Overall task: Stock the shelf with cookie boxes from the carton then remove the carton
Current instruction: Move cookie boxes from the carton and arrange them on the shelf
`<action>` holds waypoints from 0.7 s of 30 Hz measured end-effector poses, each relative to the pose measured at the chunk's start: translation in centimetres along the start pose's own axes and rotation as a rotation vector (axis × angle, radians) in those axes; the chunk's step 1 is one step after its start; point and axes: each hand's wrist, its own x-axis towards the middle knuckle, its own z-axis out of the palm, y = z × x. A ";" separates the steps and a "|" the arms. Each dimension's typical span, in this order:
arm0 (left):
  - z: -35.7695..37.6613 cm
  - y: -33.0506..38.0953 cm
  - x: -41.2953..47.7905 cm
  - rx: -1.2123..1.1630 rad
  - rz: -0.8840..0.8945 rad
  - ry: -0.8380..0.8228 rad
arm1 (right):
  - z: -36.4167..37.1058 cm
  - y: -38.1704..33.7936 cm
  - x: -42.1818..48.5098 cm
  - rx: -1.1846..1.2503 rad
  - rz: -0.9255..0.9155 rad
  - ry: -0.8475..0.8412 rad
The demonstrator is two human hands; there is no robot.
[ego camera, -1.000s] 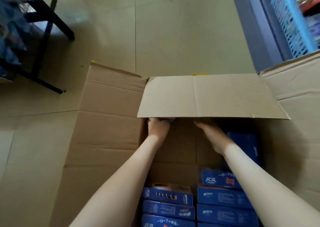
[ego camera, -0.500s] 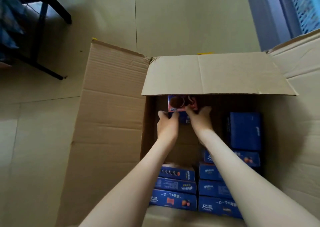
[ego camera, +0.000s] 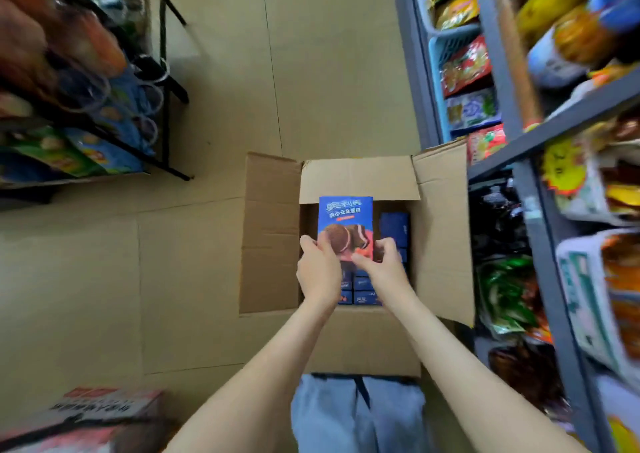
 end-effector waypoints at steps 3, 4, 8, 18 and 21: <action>-4.2 6.7 -6.0 -0.056 0.155 -0.013 | -2.8 -7.3 -6.5 0.141 -0.115 0.117; -5.4 8.7 -8.0 -0.067 0.235 -0.021 | -3.8 -9.6 -8.4 0.196 -0.159 0.167; -10.0 16.0 -16.1 -0.149 0.510 -0.057 | -7.9 -18.3 -16.3 0.241 -0.358 0.345; -16.7 27.9 -32.9 -0.315 1.227 -0.105 | -17.4 -29.1 -35.1 0.357 -0.892 0.684; -17.2 29.2 -37.9 -0.376 1.410 -0.149 | -19.7 -29.9 -40.3 0.320 -0.991 0.791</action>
